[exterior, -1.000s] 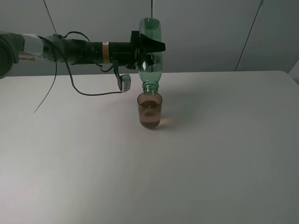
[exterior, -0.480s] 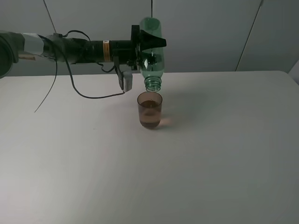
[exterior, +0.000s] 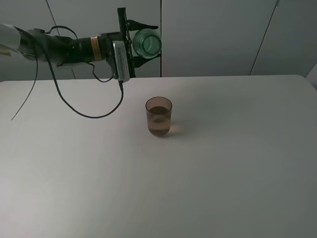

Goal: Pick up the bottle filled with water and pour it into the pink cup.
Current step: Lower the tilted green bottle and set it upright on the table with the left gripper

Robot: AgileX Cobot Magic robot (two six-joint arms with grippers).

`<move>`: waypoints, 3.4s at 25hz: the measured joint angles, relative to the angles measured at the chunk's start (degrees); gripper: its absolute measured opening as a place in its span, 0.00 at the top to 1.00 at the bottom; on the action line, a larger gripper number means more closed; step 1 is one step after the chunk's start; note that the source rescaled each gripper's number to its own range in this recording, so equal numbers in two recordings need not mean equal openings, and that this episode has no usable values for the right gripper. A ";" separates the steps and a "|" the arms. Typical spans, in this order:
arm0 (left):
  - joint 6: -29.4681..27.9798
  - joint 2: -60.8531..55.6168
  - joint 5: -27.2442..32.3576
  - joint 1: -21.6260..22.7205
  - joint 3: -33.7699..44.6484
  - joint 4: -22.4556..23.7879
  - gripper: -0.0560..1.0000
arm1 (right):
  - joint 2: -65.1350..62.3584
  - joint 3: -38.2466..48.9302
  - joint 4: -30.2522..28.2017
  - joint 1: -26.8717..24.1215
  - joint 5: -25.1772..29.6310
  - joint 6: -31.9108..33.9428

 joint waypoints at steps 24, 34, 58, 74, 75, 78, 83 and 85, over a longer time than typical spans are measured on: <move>-23.11 -13.01 8.21 2.52 35.88 -55.21 0.94 | 0.00 0.00 0.00 0.00 0.00 0.00; -18.70 -5.49 3.70 3.66 35.88 -59.51 0.94 | 0.00 0.00 0.00 0.00 0.00 0.00; -16.52 -0.97 2.87 5.37 35.88 -58.39 0.94 | 0.00 0.00 0.00 0.00 0.00 0.00; -16.74 -0.97 2.98 5.37 35.88 -57.36 0.11 | 0.00 0.00 0.00 0.00 0.00 0.00; -16.74 -0.97 2.98 5.37 35.88 -57.36 0.07 | 0.00 0.00 0.00 0.00 0.00 0.00; -16.85 -0.97 3.02 5.37 36.77 -57.36 0.04 | 0.00 0.00 0.00 0.00 0.00 0.00; -16.63 -1.30 3.88 5.48 39.02 -57.36 0.04 | 0.00 0.00 0.00 0.00 0.00 0.00; -16.38 -1.98 4.80 5.75 39.52 -57.36 0.04 | 0.00 0.00 0.00 0.00 0.00 0.00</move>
